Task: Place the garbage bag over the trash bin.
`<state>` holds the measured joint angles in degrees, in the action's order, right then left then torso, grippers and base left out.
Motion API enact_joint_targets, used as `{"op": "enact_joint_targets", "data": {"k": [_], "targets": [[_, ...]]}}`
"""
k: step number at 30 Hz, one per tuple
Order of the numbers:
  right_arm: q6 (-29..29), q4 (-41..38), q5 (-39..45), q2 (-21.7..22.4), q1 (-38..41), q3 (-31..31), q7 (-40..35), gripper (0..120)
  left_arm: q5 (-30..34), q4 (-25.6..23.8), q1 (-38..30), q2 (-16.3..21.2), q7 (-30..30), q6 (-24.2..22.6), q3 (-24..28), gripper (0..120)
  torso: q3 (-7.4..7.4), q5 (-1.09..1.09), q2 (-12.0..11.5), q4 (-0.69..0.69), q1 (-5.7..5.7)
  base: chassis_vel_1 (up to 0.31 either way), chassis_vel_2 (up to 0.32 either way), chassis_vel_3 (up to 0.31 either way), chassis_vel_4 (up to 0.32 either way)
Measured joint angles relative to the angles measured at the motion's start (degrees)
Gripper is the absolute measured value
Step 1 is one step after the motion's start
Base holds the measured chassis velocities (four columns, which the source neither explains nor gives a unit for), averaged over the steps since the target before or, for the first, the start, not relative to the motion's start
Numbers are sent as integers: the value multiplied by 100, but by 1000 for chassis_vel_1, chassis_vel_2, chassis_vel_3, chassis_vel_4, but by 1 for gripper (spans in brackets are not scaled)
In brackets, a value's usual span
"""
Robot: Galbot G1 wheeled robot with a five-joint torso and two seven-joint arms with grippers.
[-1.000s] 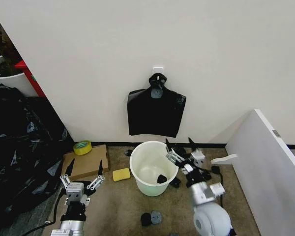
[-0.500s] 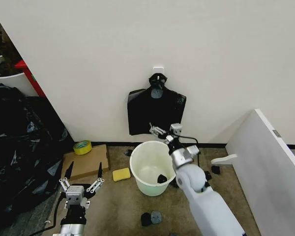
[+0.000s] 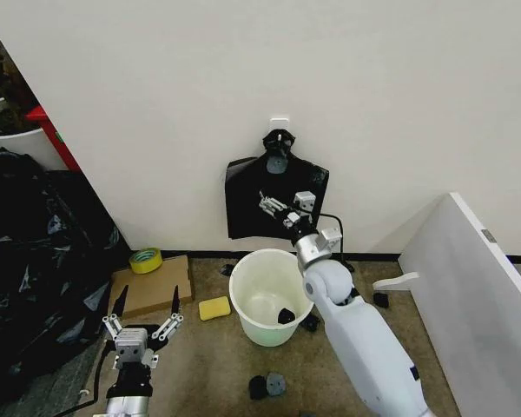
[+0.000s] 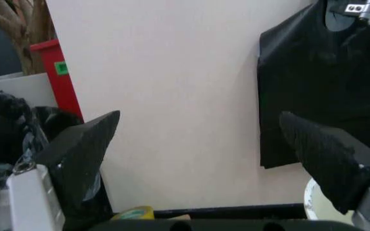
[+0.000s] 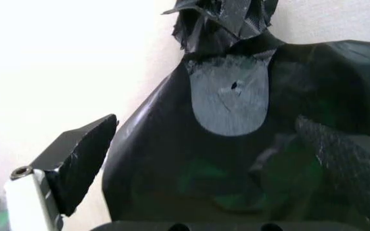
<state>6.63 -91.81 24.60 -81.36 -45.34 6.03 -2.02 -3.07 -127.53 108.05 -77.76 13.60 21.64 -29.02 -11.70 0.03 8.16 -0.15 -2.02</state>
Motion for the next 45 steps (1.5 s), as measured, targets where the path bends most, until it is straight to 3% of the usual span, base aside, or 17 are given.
{"op": "enact_joint_targets", "data": {"k": [8,16,22,35,45], "targets": [[-39,232,98,-48,357,-126,-162,98,1,-5,-14,11,2,-6,2,97,0,0,0,0,1,0,0,0,0],[-52,401,67,-58,466,-167,-209,71,31,-120,-1,-2,11,-69,7,97,0,0,1,0,1,0,0,0,0],[-49,423,44,-110,499,-165,-209,44,156,-145,-34,5,14,-123,30,97,0,0,1,0,1,0,0,0,0],[-41,349,41,-38,414,-146,-293,1,167,-150,-40,8,32,-106,38,97,0,0,1,0,0,0,0,0,0],[64,40,-86,129,157,-128,-422,0,165,-120,-45,23,39,-71,65,97,1,0,1,1,0,0,0,0,0]]}}
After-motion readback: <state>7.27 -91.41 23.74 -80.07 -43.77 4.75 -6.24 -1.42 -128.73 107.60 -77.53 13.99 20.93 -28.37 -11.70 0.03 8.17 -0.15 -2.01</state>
